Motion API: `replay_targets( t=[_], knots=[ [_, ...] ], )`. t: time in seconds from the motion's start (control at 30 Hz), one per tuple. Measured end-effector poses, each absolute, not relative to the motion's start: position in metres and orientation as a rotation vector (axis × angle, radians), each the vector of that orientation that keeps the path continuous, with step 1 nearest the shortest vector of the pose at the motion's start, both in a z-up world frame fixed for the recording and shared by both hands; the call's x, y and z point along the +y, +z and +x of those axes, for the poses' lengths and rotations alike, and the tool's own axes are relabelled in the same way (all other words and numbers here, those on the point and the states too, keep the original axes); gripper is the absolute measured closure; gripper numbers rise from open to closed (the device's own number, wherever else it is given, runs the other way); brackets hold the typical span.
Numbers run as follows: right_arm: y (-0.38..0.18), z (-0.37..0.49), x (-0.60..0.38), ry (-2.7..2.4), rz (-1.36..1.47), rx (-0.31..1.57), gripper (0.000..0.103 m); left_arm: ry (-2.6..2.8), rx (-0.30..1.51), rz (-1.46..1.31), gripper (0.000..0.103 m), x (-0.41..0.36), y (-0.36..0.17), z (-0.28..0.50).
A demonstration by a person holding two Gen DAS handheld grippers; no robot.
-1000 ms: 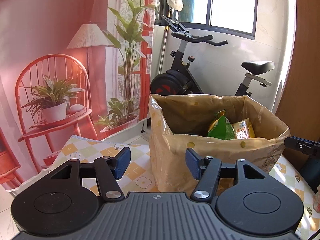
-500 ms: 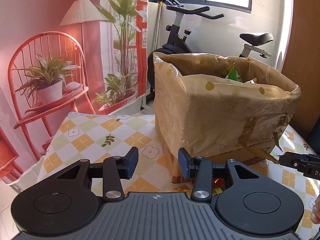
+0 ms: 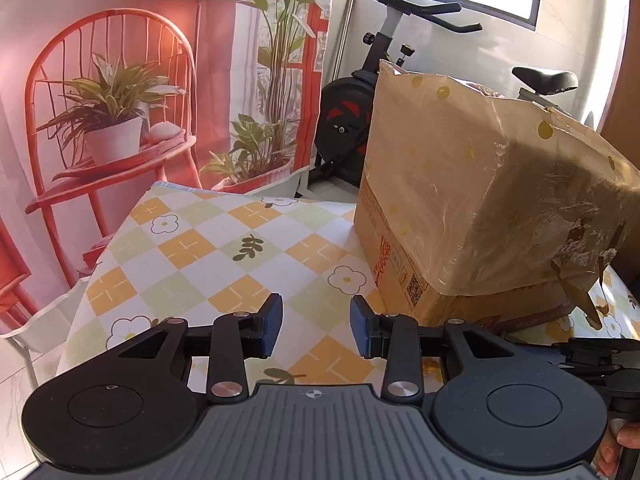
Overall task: Organize snacks
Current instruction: 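Withdraw both tools and lower them to the snack pile, then grasp the red snack packet with right tool while left tool grasps small brown packet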
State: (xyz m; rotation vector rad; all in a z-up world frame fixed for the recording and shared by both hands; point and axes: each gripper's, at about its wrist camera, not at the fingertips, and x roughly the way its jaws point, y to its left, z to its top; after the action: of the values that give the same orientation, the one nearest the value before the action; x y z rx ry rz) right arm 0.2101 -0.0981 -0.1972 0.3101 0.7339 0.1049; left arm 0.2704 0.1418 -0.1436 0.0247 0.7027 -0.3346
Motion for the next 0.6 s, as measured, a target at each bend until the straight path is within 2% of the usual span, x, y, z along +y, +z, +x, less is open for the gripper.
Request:
replay_targets(
  t=[0.23,0.4,0.6],
  knots=[
    [-0.215,0.239,-0.088,0.005,0.193,0.809,0.066,-0.377,0.75,-0.054,0.064,0.134,-0.174,0.288],
    [-0.218,0.241,-0.082,-0.016,0.149,0.805,0.061,-0.421,0.797,-0.084,0.064,0.117,-0.2,0.29],
    [-0.217,0.239,-0.086,0.028,0.135,0.822,0.062,-0.46,0.834,-0.089,0.064,0.099,-0.217,0.299]
  ],
)
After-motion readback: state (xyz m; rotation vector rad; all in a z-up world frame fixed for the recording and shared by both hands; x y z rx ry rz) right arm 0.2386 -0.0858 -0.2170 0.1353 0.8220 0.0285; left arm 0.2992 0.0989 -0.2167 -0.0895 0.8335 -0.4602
